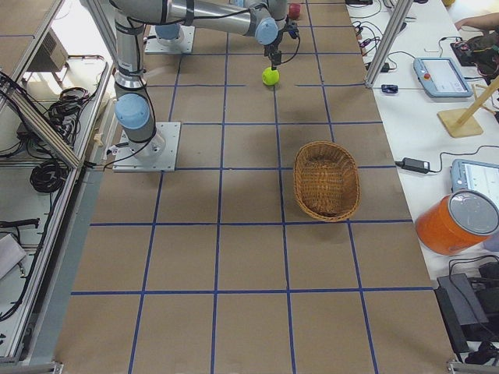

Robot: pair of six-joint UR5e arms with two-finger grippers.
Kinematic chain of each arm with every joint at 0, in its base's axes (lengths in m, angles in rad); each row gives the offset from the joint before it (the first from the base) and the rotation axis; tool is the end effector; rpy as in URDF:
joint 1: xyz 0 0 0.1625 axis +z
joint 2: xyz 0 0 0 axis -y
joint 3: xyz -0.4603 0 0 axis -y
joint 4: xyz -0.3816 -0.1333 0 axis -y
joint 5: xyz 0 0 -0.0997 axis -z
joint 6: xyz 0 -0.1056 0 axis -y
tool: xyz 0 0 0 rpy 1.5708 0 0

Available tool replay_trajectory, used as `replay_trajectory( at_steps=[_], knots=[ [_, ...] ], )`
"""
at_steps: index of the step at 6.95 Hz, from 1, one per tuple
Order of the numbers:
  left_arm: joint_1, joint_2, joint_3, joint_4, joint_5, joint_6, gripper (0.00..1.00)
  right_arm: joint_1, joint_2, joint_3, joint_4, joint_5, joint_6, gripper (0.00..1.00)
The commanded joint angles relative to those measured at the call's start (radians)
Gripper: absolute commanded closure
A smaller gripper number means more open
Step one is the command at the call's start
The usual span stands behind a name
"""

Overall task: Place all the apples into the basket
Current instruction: 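Grasp the green apple with right gripper while left reaches dark red apple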

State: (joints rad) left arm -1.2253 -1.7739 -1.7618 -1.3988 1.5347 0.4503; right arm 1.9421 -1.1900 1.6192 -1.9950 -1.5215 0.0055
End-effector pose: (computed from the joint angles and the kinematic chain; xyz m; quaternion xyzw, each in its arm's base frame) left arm 0.0468 -0.5350 0.3419 -0.0500 -0.9924 -0.0952 0.0595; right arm 0.3530 -0.5249 0.3251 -0.1818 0.9830 0.0071 0.0237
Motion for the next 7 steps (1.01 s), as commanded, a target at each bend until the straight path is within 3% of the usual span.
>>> replay_trajectory(
  at_steps=[1, 3, 5, 6, 7],
  knots=[
    [0.156, -0.014, -0.011, 0.054, 0.059, 0.290, 0.00, 0.023, 0.085, -0.004, -0.074, 0.000, -0.010, 0.00],
    [0.286, -0.030, -0.056, 0.127, 0.064, 0.500, 0.00, 0.023, 0.165, -0.004, -0.169, -0.003, -0.012, 0.00],
    [0.358, -0.047, -0.166, 0.275, 0.064, 0.559, 0.00, 0.023, 0.197, 0.002, -0.186, -0.011, -0.007, 0.00],
    [0.360, -0.067, -0.236, 0.423, 0.062, 0.558, 0.00, 0.021, 0.196, -0.007, -0.185, -0.015, -0.012, 0.49],
    [0.360, -0.091, -0.264, 0.473, 0.056, 0.545, 0.00, 0.011, 0.185, -0.010, -0.183, -0.014, -0.012, 0.99]
  ],
)
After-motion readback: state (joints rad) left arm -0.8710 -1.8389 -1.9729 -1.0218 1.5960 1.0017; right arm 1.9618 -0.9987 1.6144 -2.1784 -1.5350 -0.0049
